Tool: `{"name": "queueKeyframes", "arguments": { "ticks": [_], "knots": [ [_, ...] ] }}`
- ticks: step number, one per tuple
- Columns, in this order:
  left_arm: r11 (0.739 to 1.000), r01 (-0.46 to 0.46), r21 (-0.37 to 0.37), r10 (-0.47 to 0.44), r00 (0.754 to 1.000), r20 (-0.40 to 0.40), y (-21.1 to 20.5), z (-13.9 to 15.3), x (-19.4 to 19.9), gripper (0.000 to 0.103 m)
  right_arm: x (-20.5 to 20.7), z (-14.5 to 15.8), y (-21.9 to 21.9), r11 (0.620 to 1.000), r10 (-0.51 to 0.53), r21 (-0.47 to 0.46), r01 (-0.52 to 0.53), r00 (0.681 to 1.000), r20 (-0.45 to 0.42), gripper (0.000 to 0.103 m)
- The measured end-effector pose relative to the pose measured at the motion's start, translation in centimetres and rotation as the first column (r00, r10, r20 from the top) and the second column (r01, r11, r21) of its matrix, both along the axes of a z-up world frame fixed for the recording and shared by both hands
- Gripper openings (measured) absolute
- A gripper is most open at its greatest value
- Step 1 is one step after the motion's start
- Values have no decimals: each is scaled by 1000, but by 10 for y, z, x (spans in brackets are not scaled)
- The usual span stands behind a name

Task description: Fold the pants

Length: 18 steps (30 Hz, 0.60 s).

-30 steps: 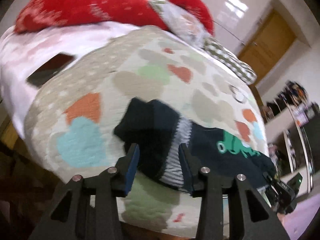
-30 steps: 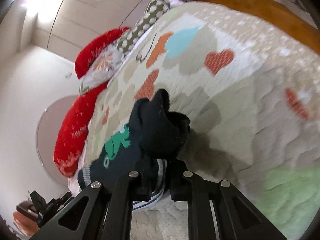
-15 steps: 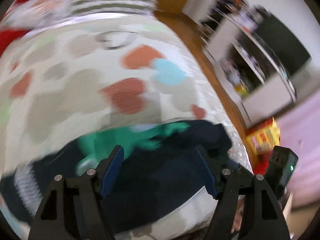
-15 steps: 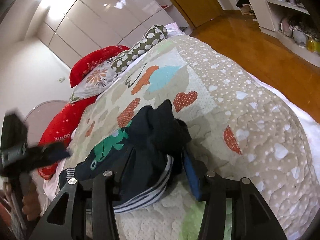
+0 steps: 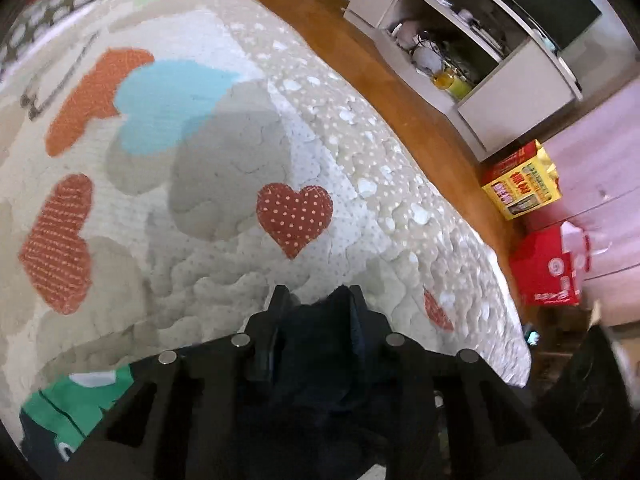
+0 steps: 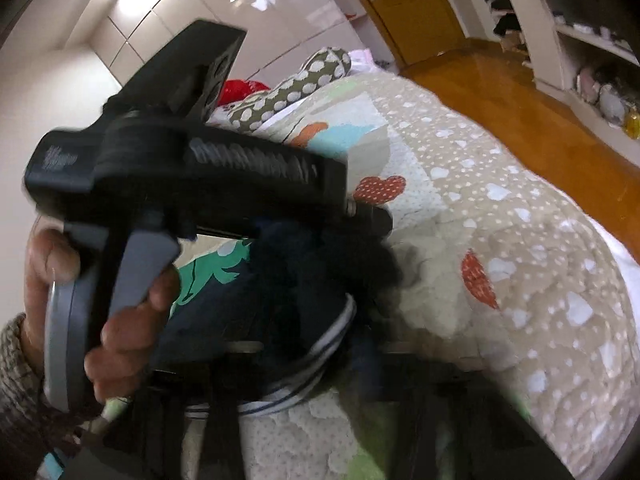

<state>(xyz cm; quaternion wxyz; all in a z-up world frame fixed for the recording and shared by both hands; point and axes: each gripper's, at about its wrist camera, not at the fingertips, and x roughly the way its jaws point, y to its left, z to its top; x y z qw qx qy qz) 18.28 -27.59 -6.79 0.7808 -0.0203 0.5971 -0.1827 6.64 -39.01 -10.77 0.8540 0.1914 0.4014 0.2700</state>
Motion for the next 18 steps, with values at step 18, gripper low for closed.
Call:
{"name": "queueKeyframes", "arguments": {
  "ticks": [18],
  "knots": [
    [725, -603, -333, 671, 727, 146, 248, 52, -183, 47, -50, 50, 165, 887, 426, -249, -389, 898, 112, 30]
  ]
}}
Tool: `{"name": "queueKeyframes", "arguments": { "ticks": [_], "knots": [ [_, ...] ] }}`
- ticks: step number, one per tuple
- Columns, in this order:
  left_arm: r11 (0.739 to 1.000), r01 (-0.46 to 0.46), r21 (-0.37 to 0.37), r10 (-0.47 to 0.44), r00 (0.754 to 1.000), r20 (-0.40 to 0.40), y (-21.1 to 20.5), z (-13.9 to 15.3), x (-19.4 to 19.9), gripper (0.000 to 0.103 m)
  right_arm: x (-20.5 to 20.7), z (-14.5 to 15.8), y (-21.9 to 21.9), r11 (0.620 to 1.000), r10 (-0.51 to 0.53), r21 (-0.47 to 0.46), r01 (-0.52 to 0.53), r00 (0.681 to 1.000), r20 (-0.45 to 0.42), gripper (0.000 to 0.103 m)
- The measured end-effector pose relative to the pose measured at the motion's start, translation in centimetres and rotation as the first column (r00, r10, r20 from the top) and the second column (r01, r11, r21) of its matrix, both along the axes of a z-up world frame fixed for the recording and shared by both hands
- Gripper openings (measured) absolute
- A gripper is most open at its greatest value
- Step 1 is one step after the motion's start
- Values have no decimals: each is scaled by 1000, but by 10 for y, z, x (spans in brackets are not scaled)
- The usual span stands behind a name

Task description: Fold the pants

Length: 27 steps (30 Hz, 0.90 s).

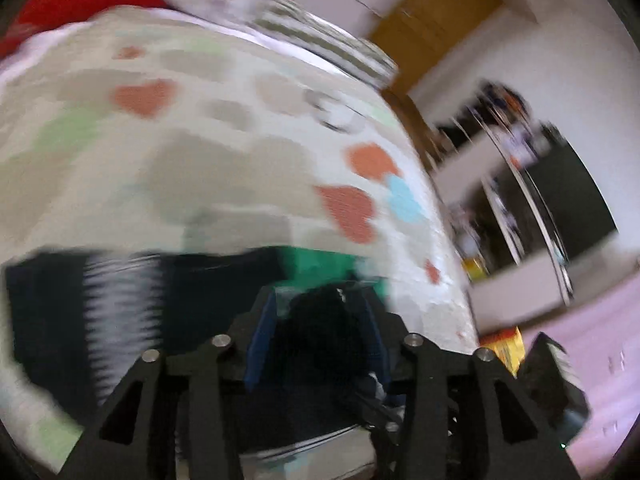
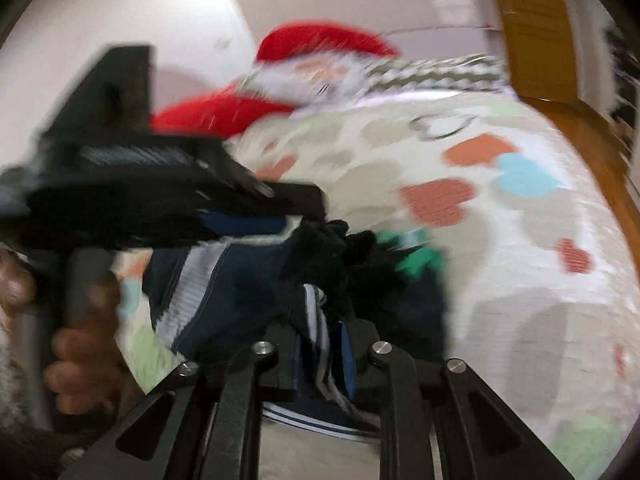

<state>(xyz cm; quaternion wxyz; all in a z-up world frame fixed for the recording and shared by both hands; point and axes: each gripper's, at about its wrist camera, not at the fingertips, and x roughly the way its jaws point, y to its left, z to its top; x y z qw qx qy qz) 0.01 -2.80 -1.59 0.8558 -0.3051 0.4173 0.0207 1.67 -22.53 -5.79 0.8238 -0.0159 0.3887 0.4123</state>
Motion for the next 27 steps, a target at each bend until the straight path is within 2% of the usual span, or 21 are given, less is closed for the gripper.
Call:
{"name": "queueKeyframes", "arguments": {
  "ticks": [2, 4, 7, 10, 12, 13, 14, 16, 18, 21, 22, 24, 27],
  "knots": [
    [995, -93, 22, 93, 996, 14, 21, 0, -30, 54, -7, -14, 29, 996, 66, -60, -68, 997, -34, 45],
    [987, -162, 21, 161, 987, 23, 40, 0, -57, 55, -14, -19, 44, 988, 110, -101, -115, 992, -54, 46],
    [974, -228, 7, 228, 973, 33, 61, -6, -89, 55, -28, 5, 44, 982, 166, -81, -169, 985, -47, 46],
    [956, -293, 28, 292, 955, 47, 76, -14, -108, 55, -30, 35, 25, 991, 118, -55, -119, 993, -6, 46],
    [942, -334, 20, 333, 943, 28, 89, -24, -118, 48, -20, 49, 21, 996, 44, -78, -42, 999, 21, 46],
    [938, -346, -2, 346, 938, 10, 99, -30, -128, 37, -12, 51, 24, 996, 23, -86, -22, 1000, 16, 45],
    [936, -351, -21, 351, 936, -5, 102, -35, -130, 29, -3, 49, 28, 996, 3, -86, -3, 1000, -2, 41],
    [929, -368, -46, 366, 930, -31, 111, -45, -133, 24, 14, 38, 47, 996, 3, -87, -9, 997, -71, 39],
    [917, -396, -50, 394, 918, -45, 118, -52, -139, 23, 26, 14, 68, 991, -16, -135, -1, 992, -125, 38],
    [900, -429, -71, 427, 903, -52, 128, -57, -150, 23, 31, -22, 89, 967, -35, -254, -5, 988, -151, 38],
    [894, -442, -82, 439, 897, -52, 134, -61, -156, 23, 28, -23, 86, 964, -32, -266, -7, 989, -143, 38],
    [882, -463, -89, 461, 886, -49, 142, -66, -164, 23, 23, -8, 88, 956, -34, -293, 0, 993, -112, 38],
    [874, -472, -113, 471, 881, -39, 149, -73, -173, 23, 6, 32, 98, 966, 8, -257, -25, 998, -68, 40]
  ]
}}
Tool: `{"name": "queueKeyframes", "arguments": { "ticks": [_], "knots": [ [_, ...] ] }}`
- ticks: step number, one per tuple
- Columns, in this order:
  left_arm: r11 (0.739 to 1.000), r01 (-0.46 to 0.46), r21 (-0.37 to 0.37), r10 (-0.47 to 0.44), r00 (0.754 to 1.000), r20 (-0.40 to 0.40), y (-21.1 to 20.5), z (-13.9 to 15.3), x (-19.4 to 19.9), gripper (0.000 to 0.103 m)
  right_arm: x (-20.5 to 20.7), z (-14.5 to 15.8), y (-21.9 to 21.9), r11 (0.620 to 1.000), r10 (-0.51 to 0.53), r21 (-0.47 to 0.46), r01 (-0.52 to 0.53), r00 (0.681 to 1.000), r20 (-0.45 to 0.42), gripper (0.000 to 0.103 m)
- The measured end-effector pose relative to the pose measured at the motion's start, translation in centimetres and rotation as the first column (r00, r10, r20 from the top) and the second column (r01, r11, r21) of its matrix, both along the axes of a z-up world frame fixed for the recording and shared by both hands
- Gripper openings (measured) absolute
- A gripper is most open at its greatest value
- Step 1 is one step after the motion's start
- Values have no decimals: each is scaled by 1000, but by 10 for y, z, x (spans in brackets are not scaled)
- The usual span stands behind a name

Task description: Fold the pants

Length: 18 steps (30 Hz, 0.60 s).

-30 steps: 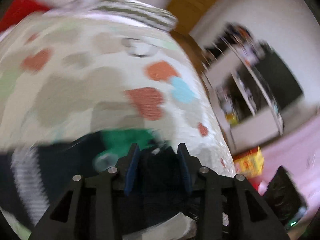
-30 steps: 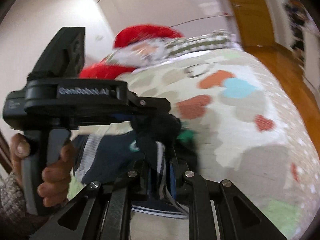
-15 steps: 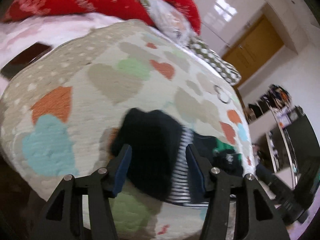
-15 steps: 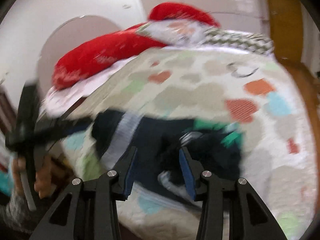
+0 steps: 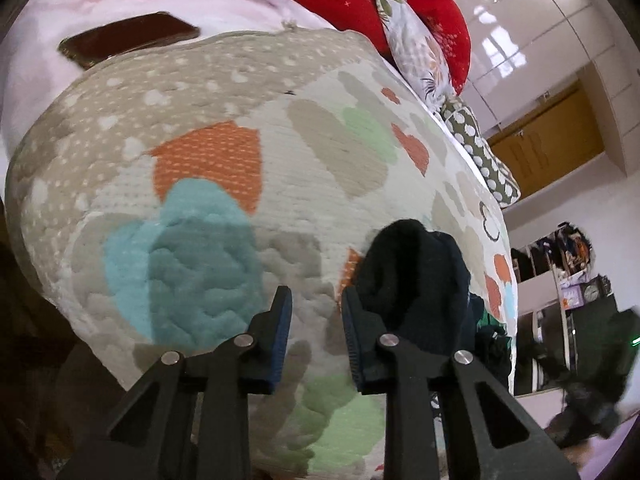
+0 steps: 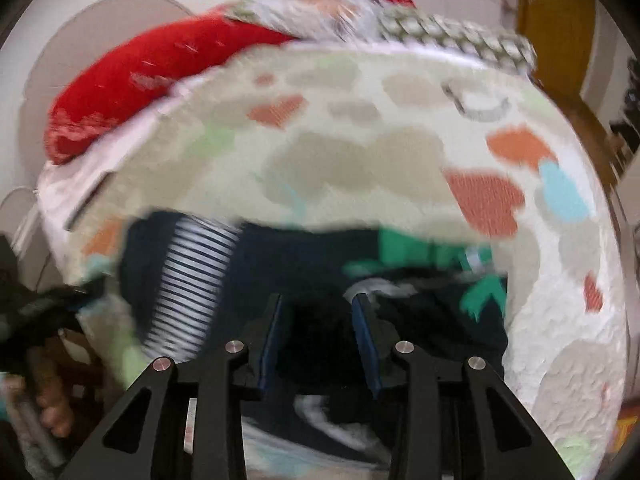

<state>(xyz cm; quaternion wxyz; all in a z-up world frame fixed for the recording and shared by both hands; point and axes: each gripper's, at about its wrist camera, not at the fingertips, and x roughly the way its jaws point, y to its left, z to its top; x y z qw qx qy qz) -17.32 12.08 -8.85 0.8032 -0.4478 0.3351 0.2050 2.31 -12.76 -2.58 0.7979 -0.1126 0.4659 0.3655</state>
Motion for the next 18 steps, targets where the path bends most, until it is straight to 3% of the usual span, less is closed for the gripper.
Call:
{"name": "queueKeyframes", "arguments": {
  "ticks": [1, 3, 4, 7, 10, 12, 15, 17, 18],
  "knots": [
    [1000, -3, -3, 3, 1000, 4, 1, -1, -2, 23, -7, 12, 10, 999, 38, 10, -38, 999, 0, 43],
    [1000, -4, -6, 4, 1000, 9, 1, -4, -9, 23, -21, 25, 41, 992, 128, 16, -128, 991, -35, 67],
    [1000, -3, -3, 3, 1000, 9, 2, -4, -11, 24, -26, 25, 55, 987, 162, 17, -162, 985, -58, 70],
    [1000, -1, 15, 1, 1000, 15, 0, -4, -19, 29, -39, 9, 112, 973, 217, -46, -225, 965, -146, 71],
    [999, 8, 40, -9, 1000, 28, -3, -3, -25, 36, -48, -14, 163, 955, 217, -181, -235, 970, -113, 71],
    [998, 23, 54, -25, 999, 35, -7, -2, -25, 40, -53, -33, 188, 936, 204, -272, -225, 973, -103, 76],
    [998, 44, 54, -47, 998, 52, -11, -2, -25, 46, -53, -60, 207, 903, 171, -382, -195, 981, -95, 81],
    [997, 52, 51, -55, 997, 56, -13, -3, -25, 46, -53, -66, 208, 898, 166, -399, -187, 982, -87, 81],
    [997, 54, 53, -57, 997, 58, -14, -3, -26, 46, -53, -63, 206, 902, 166, -391, -185, 983, -84, 72]
  ]
}}
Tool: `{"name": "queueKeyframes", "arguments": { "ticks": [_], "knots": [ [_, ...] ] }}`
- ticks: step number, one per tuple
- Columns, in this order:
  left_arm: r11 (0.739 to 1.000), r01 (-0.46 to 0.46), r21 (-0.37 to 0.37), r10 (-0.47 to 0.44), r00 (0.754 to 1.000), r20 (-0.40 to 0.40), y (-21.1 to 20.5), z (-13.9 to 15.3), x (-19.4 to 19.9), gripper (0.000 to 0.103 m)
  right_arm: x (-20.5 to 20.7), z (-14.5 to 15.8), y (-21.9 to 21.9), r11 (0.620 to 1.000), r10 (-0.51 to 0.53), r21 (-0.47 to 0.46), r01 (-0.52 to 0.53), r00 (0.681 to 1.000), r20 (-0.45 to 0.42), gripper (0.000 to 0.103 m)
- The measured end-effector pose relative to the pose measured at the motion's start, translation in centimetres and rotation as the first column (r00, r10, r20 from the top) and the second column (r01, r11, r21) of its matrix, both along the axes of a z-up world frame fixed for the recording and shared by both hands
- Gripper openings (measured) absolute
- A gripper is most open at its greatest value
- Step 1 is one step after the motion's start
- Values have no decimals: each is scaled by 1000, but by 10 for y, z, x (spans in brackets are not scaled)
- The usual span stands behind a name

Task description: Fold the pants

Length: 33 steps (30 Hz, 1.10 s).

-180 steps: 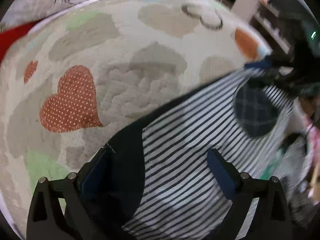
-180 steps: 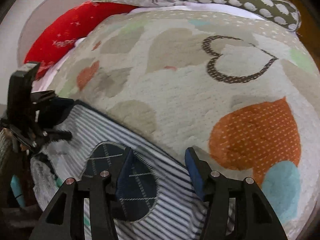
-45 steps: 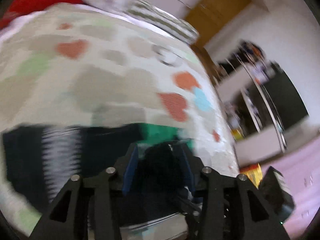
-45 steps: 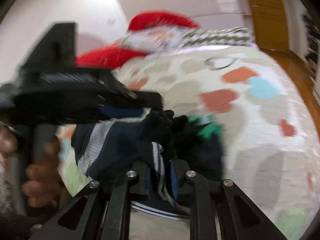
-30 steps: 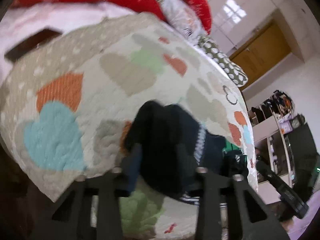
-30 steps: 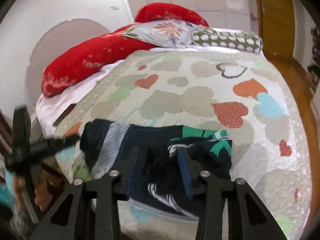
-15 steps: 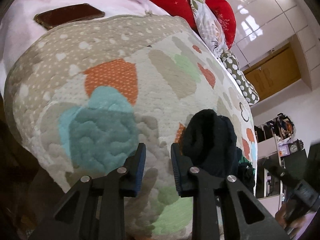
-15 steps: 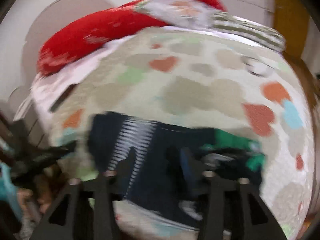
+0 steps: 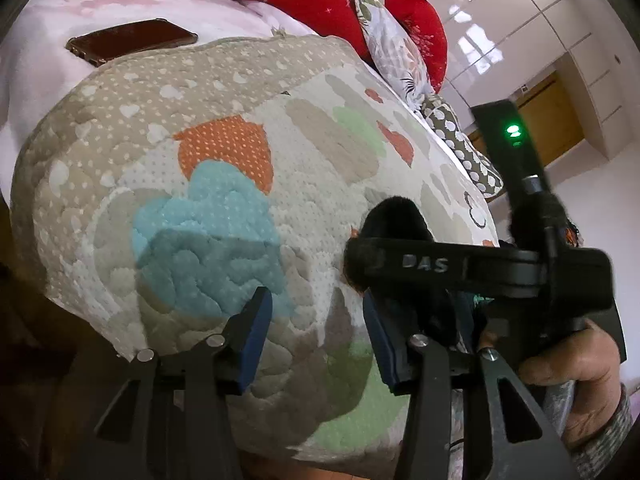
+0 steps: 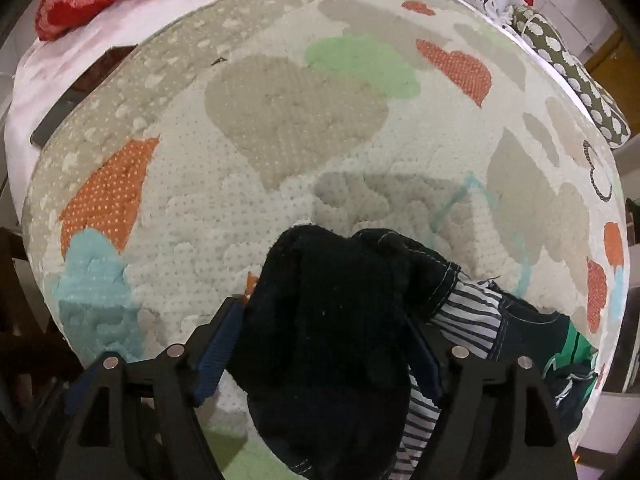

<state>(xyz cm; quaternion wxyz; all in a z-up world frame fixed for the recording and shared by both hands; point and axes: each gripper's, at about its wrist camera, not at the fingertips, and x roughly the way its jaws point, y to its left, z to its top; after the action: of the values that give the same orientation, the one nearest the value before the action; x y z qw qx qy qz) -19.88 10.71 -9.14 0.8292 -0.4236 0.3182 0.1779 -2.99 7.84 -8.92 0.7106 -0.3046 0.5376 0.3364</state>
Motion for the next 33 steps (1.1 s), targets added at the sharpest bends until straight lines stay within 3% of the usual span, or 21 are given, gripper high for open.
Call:
{"name": "queueKeyframes", "arguments": {
  "ticks": [1, 3, 6, 9, 11, 13, 14, 21, 26, 29, 32, 33],
  "knots": [
    [1000, 1, 2, -1, 1000, 3, -1, 0, 0, 47, -1, 4, -3, 1000, 8, 8, -8, 1000, 3, 65],
    [1000, 11, 5, -11, 1000, 10, -4, 2, 3, 49, 0, 14, -13, 1000, 9, 15, -9, 999, 36, 32],
    [998, 45, 33, -46, 999, 17, -16, 6, 12, 64, 5, 27, -32, 997, -2, 75, 0, 1000, 24, 28],
    [992, 101, 77, -102, 995, 8, -34, 10, 31, 65, 11, 41, -51, 988, -26, 151, 30, 999, -25, 28],
    [985, 145, 95, -143, 989, -21, -47, 10, 48, 60, 14, 51, -64, 979, -43, 196, 51, 998, -49, 28],
    [978, 197, 75, -196, 980, -27, -55, 11, 63, 36, 16, 60, -71, 965, -55, 251, 74, 995, -82, 28],
    [972, 227, 66, -226, 974, -26, -61, 14, 70, 31, 18, 66, -77, 957, -61, 277, 85, 994, -95, 28],
    [920, 368, 136, -369, 929, -18, -115, 49, 103, 32, 40, 95, -160, 855, -135, 474, 210, 973, -188, 28],
    [896, 424, 130, -423, 905, -37, -142, 57, 118, 40, 71, 87, -246, 747, -253, 559, 360, 931, -262, 29],
    [897, 421, 134, -418, 907, -52, -145, 61, 125, 45, 86, 68, -290, 710, -331, 555, 433, 901, -280, 35],
    [907, 404, 121, -397, 915, -73, -143, 60, 132, 48, 91, 55, -326, 691, -462, 521, 501, 860, -215, 59],
    [910, 398, 114, -391, 917, -80, -142, 59, 135, 48, 91, 53, -341, 659, -525, 525, 538, 829, -191, 60]
  ]
}}
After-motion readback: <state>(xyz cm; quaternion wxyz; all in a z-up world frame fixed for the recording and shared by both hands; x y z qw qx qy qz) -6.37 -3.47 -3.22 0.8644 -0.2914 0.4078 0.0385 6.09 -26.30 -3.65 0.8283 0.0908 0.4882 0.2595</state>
